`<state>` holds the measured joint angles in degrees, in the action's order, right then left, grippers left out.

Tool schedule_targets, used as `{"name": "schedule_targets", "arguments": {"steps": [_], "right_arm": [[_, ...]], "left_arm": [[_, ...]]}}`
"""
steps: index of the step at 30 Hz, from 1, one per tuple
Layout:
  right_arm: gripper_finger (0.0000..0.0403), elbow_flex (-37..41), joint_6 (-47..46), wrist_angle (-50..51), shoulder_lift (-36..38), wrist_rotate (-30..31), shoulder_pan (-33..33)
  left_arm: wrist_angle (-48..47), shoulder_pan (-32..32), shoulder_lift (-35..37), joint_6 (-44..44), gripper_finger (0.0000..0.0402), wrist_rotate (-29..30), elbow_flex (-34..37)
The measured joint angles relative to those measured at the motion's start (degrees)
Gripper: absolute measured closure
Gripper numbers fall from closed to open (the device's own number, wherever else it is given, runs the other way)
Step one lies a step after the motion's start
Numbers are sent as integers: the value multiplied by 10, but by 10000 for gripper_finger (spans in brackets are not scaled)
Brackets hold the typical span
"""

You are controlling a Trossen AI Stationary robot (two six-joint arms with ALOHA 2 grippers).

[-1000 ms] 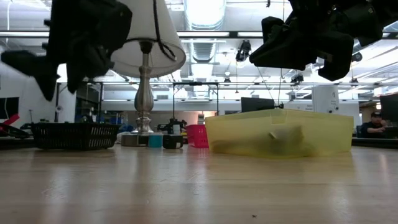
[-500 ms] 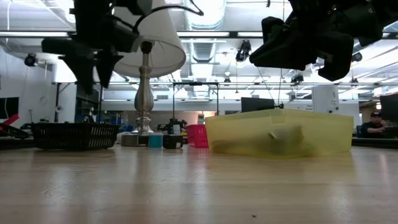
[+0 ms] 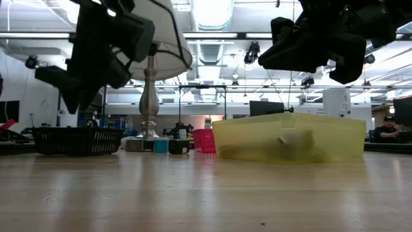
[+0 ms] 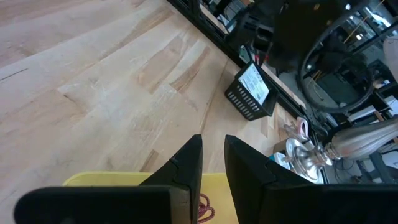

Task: Pick and place items into bin
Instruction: Put the card reader box into the black bin

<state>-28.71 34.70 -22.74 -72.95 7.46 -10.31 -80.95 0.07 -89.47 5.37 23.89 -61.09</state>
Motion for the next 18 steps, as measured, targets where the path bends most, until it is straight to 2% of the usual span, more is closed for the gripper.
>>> {"name": "schedule_targets", "arguments": {"steps": [5, 10, 15, 18], "right_arm": [[346, 0, 0, 0, 0, 0, 0], [346, 0, 0, 0, 0, 0, 0], [346, 0, 0, 0, 0, 0, 0], [346, 0, 0, 0, 0, 0, 0]], "left_arm": [[19, 24, 0, 0, 292, -1, 35], [48, 40, 0, -9, 346, -27, 67], [89, 45, 0, -17, 379, -29, 97], [119, 45, 0, -27, 387, -57, 111]]}}
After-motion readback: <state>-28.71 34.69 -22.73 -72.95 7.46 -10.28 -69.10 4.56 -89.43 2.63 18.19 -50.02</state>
